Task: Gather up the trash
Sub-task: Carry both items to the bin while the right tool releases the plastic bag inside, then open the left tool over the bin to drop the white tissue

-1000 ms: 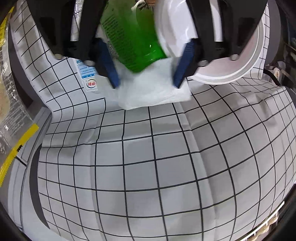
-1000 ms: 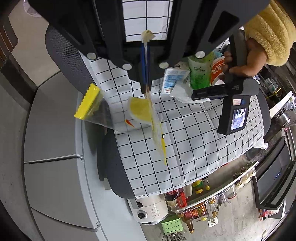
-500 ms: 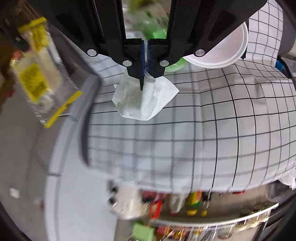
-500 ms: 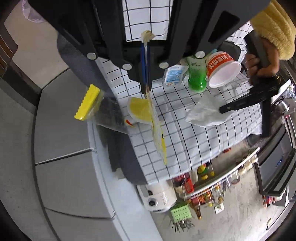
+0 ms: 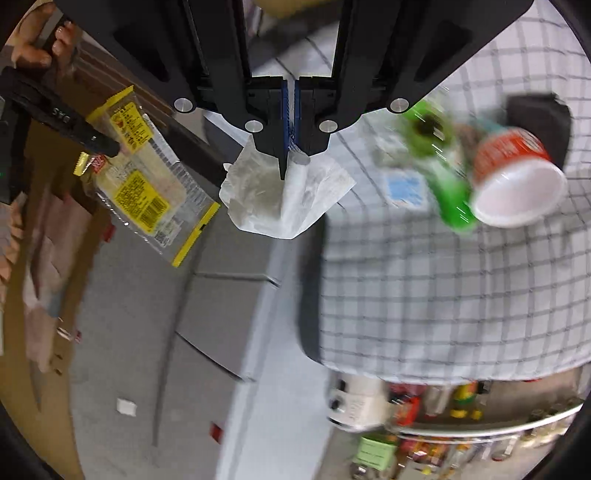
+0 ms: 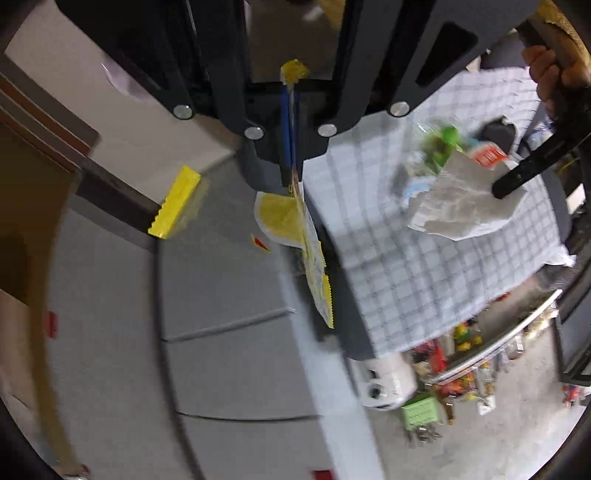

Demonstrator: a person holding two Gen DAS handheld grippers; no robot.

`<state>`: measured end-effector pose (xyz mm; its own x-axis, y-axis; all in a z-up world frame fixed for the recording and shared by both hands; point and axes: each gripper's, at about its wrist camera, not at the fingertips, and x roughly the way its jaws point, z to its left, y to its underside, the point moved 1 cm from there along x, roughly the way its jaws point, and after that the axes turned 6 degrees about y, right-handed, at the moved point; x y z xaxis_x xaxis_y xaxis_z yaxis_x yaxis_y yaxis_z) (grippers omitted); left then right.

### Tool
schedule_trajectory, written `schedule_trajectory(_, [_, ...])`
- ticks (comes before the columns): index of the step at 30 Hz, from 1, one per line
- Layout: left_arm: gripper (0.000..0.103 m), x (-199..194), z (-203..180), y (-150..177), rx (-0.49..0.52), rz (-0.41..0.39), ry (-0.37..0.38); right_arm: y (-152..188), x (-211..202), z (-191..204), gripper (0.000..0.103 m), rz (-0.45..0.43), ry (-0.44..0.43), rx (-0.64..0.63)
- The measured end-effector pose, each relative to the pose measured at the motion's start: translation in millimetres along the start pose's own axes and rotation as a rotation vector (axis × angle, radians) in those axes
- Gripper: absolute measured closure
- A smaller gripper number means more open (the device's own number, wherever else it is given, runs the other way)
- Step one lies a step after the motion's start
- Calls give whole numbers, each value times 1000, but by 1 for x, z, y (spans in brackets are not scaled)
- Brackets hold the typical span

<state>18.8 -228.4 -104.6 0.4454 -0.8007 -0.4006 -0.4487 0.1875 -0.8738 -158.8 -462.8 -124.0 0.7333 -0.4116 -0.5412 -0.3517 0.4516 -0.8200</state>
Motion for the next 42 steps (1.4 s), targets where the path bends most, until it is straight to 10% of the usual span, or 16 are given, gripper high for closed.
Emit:
schedule_trajectory(14, [101,16,-59,53,28,98,113,77,3,-88,100,151,253,122])
schedule_trajectory(19, [101,15,-61,51,37,97,94,89,16,-110,71,215,279,220])
schedule_trajectory(42, [101,96,-151,80,180,274,317,43,-34,-134,69,-52,267,206])
